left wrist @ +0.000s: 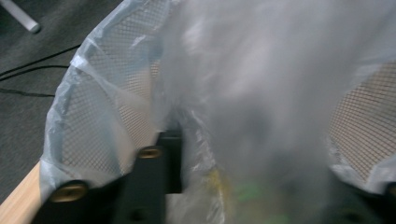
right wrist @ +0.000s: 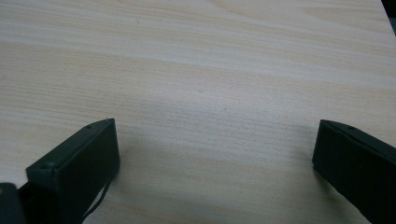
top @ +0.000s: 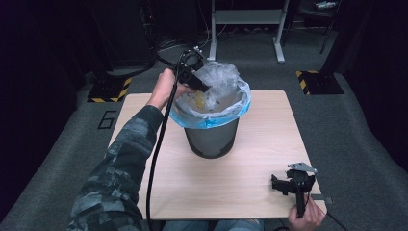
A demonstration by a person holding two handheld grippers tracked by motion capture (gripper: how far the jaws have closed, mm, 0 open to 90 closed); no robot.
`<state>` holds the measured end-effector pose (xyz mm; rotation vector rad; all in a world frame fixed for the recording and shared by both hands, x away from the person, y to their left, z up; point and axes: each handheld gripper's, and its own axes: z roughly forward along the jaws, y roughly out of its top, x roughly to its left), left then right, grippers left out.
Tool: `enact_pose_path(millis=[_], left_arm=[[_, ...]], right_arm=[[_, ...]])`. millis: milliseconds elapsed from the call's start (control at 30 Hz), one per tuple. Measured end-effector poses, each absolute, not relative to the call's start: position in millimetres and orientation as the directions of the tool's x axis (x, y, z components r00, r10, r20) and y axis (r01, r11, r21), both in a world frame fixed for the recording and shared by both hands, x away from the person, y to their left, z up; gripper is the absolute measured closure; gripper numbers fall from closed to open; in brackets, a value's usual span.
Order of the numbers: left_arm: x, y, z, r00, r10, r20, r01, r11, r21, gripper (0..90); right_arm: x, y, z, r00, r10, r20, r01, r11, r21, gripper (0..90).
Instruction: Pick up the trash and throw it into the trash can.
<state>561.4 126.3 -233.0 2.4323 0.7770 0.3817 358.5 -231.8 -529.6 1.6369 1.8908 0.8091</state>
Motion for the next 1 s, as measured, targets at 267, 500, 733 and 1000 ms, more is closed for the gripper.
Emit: enact_pose_path(millis=[267,500,733,1000], left_arm=[[560,135,-232,0.759,0.644,0.092,0.478,-0.648,0.593,16.5],[559,143,-231,0.754,0.652,0.083,0.491,-0.643,0.588,10.7],[555,154,-225,0.755,0.651,0.079,0.488,-0.637,0.596,7.1],[543,172,-220,0.762,0.646,0.051,0.482,-0.617,0.622,5.9]], right_arm=[[358,-232,-530,-0.146,0.989,0.006,0.687,0.097,0.720,0.0],[358,-232,-530,-0.146,0.989,0.006,0.687,0.097,0.720,0.0],[358,-232,-530,-0.145,0.989,0.006,0.687,0.097,0.720,0.0],[358,-232,-530,-0.145,0.989,0.006,0.687,0.096,0.720,0.0]])
